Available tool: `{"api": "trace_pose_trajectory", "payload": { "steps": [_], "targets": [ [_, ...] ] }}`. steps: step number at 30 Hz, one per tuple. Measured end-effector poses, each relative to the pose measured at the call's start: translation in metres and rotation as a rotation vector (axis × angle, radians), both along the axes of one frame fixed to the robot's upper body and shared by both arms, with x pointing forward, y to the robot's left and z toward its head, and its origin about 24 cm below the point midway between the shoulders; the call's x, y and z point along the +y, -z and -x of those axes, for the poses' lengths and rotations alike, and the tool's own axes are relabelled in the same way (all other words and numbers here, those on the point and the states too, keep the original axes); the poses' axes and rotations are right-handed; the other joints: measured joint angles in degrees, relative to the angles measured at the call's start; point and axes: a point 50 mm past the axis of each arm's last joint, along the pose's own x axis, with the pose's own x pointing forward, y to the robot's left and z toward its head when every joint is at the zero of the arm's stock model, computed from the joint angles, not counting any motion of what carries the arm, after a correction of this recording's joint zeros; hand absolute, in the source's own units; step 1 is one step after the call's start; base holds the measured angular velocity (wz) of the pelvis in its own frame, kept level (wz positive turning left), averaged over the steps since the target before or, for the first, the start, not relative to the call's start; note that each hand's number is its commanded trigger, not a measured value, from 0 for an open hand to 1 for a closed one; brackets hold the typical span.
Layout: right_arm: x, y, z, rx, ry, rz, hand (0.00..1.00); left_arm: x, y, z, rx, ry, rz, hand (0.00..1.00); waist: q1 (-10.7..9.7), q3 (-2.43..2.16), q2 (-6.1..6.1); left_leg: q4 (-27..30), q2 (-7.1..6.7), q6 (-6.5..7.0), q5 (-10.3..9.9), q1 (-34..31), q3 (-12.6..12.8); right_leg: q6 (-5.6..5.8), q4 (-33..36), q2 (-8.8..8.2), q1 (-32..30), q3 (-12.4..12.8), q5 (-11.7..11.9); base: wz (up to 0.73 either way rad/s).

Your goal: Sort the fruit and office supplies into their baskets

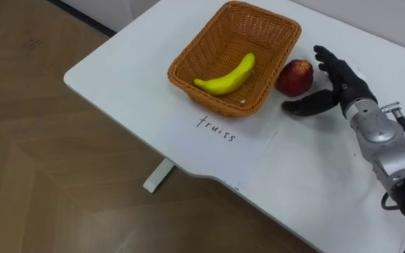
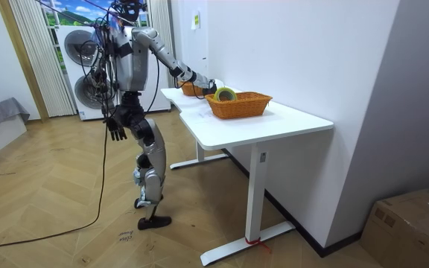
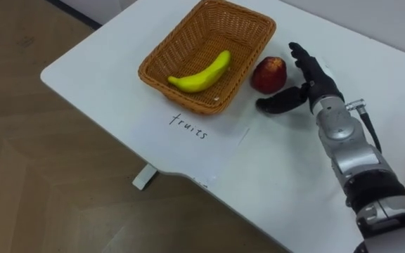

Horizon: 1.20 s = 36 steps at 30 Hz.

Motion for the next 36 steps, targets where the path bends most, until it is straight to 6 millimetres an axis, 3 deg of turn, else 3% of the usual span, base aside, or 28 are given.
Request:
{"api": "trace_pose_trajectory", "payload": {
  "steps": [29,30,32,36],
  "targets": [
    [0.011,-0.002,-0.001,-0.008,-0.059,0.057,0.0,0.0,-0.001,-0.008,-0.019,0.004,0.001,0.0,1.7,-0.13,-0.05,-0.05,0.1,-0.26,0.14,0.0,0.13,-0.24,0.92,-0.1,-0.5,0.25,-0.33,0.0],
    [0.011,-0.002,-0.001,-0.007,-0.06,0.057,0.46,0.0,-0.001,-0.008,-0.019,0.004,0.001,0.0,1.7,-0.14,-0.05,-0.05,0.1,-0.26,0.14,0.0,0.13,-0.24,0.92,-0.1,-0.5,0.25,-0.33,0.0],
    [0.011,-0.002,-0.001,-0.007,-0.062,0.058,1.0,0.0,-0.001,-0.009,-0.02,0.003,0.001,0.0,1.72,-0.16,-0.09,-0.05,0.1,-0.26,0.14,0.0,0.13,-0.24,0.99,-0.09,-0.51,0.28,-0.33,0.0],
    [0.012,-0.002,-0.001,-0.002,-0.077,0.073,1.0,0.001,-0.001,-0.008,-0.021,-0.003,0.001,0.0,1.8,-0.19,-0.15,-0.05,0.11,-0.26,0.14,0.16,0.16,-0.25,1.15,-0.02,-0.35,0.48,-0.33,0.0]
  ]
}}
